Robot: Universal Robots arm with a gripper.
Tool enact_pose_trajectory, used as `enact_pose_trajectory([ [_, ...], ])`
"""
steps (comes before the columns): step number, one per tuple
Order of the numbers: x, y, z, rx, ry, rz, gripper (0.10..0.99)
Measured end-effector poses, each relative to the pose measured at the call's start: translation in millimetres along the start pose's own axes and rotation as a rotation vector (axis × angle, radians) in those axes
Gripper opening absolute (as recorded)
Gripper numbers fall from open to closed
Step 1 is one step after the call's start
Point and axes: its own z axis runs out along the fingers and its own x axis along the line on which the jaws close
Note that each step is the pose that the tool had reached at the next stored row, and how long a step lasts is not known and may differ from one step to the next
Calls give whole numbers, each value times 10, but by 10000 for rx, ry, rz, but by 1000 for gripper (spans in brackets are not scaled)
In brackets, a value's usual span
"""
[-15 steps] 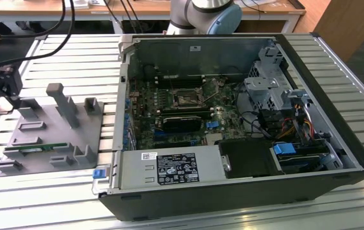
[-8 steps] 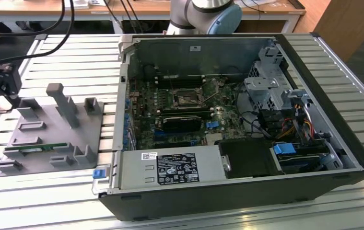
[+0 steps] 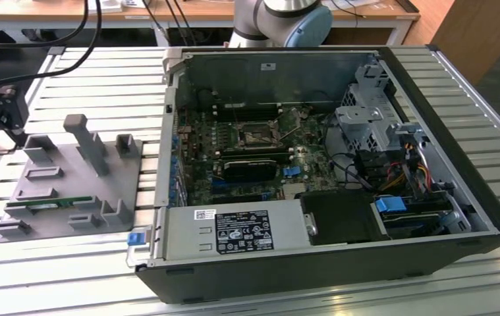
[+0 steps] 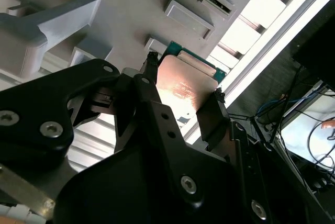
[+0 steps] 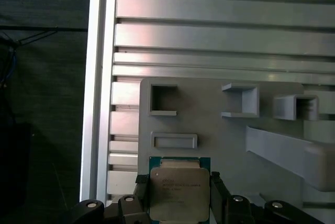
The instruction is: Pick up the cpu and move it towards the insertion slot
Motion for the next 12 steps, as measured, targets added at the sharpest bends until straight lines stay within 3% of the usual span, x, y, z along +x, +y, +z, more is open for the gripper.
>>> enact_pose_trajectory([
  [12, 0, 6, -68, 0, -1, 0, 545],
])
